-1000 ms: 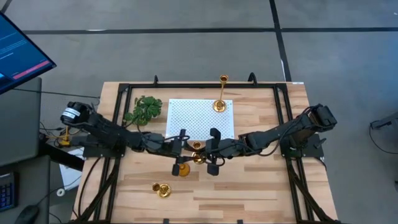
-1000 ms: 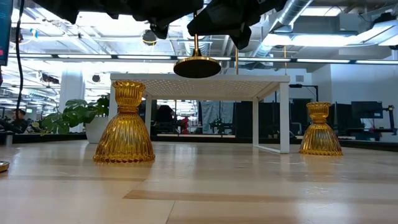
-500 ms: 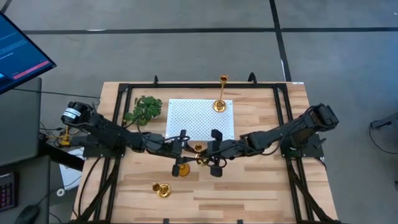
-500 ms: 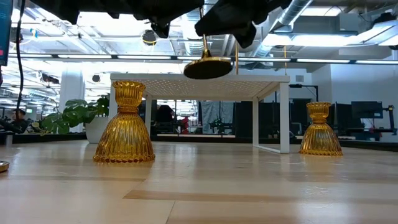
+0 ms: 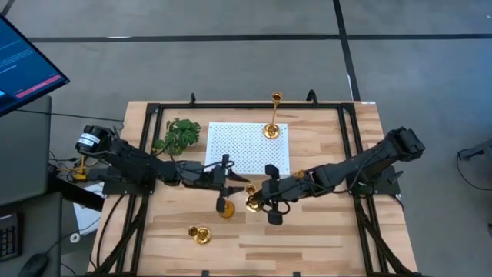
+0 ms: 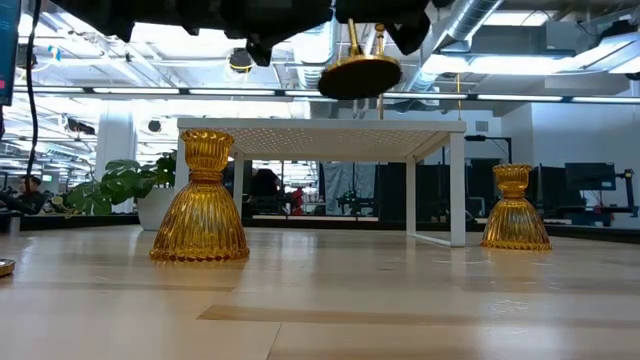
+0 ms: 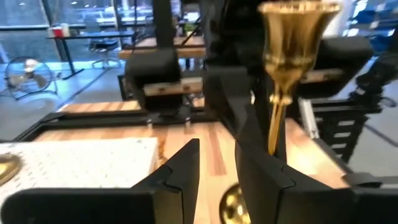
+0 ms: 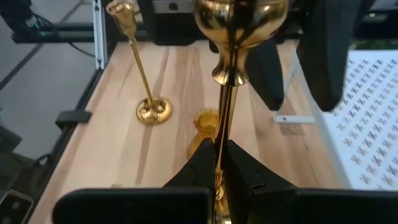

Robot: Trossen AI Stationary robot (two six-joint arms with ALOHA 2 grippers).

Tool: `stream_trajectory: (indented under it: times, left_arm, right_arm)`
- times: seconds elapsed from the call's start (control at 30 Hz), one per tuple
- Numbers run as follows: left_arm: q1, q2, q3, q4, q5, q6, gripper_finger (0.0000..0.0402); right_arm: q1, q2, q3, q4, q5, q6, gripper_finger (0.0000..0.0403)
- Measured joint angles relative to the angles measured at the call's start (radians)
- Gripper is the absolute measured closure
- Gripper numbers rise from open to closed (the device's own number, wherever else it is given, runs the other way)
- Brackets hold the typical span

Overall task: Pick & Place candle stick holders
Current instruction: Align the top gold candle holder on the shelf with the gold candle holder

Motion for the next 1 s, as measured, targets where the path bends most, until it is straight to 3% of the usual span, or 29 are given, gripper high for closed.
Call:
stream_trajectory:
  times: [0.13, 0.77, 1.0]
  left_arm:
    - [-0.003, 0.0, 0.0, 0.022, 0.058, -0.002, 0.03]
    - [-0.002, 0.002, 0.0, 0.046, 0.059, -0.003, 0.03]
    - [-0.003, 0.072, 0.0, 0.158, 0.067, -0.003, 0.03]
  right_arm:
    - [-0.015, 0.01, -0.002, -0.006, 0.0, -0.001, 0.0401]
    - [-0.06, 0.02, 0.0, 0.03, 0.0, -0.004, 0.0401]
    - [-0.063, 0.02, 0.0, 0.03, -0.002, -0.004, 0.0401]
